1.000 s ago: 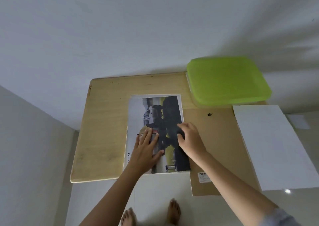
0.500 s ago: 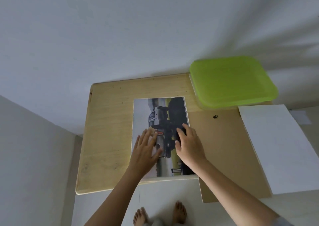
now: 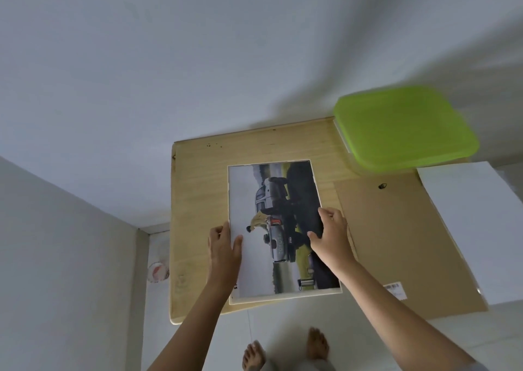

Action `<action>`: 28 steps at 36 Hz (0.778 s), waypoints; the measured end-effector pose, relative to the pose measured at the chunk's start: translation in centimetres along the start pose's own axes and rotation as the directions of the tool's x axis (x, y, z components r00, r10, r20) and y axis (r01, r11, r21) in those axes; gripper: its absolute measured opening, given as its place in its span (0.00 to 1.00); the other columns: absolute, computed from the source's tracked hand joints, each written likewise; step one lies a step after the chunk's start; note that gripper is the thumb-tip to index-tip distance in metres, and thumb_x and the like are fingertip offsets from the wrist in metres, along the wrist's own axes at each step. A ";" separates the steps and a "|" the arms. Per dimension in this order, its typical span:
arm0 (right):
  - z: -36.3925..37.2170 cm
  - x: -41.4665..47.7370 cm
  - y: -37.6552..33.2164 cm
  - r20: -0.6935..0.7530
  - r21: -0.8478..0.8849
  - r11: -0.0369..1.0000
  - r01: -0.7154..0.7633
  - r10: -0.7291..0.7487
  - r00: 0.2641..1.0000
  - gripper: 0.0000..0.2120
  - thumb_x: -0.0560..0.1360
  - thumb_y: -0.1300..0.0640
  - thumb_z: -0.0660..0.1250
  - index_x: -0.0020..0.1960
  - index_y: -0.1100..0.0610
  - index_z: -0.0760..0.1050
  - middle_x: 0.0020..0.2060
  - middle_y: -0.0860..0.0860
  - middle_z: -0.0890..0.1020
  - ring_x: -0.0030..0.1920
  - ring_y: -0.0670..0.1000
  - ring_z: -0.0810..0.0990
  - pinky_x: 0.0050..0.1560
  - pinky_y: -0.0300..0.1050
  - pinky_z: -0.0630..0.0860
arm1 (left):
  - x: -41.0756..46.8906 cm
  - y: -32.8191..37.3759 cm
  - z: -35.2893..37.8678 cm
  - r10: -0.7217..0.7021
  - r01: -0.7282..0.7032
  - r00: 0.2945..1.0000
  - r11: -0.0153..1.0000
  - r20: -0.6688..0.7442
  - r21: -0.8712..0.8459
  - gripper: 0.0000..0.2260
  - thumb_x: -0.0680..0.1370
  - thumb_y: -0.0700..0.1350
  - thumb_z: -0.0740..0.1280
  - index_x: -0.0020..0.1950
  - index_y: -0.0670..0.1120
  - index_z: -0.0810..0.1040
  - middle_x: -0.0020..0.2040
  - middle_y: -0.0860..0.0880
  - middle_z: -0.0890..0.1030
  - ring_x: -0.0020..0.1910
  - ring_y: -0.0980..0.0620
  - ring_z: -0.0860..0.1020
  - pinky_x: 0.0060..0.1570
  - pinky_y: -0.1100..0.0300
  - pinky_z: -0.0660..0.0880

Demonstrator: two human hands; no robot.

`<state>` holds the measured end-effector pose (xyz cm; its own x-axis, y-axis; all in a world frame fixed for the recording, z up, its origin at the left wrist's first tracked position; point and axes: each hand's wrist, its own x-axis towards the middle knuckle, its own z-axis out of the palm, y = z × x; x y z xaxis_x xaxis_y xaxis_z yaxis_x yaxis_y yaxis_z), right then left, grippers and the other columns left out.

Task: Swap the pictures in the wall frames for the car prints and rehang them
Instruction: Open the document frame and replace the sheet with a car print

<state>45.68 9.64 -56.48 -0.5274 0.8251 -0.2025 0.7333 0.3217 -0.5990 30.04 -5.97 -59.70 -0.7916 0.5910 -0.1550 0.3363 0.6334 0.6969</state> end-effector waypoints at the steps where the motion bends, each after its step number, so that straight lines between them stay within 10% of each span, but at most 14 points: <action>1: 0.3 -0.1 -0.2 0.000 0.018 1.000 0.005 -0.005 1.000 0.26 0.73 0.63 0.67 0.69 0.62 0.65 0.65 0.55 0.66 0.66 0.54 0.64 0.66 0.40 0.60 | 0.0 -0.4 -0.3 0.003 -0.003 1.000 1.000 0.001 -0.002 0.23 0.78 0.44 0.63 0.72 0.40 0.63 0.61 0.42 0.68 0.59 0.48 0.68 0.61 0.57 0.69; 28: 0.4 -1.0 -0.3 0.034 -0.001 0.998 0.061 -0.061 0.998 0.23 0.77 0.61 0.62 0.71 0.61 0.64 0.71 0.53 0.64 0.71 0.51 0.61 0.70 0.41 0.56 | -0.2 -1.1 -1.3 0.006 -0.006 1.000 1.000 0.011 -0.016 0.22 0.78 0.45 0.64 0.69 0.40 0.66 0.60 0.43 0.69 0.58 0.48 0.69 0.59 0.57 0.71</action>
<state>45.81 8.52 -56.39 -0.5855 0.7878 -0.1913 0.6998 0.3721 -0.6097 29.17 -7.43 -59.48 -0.7839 0.6003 -0.1585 0.3326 0.6215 0.7093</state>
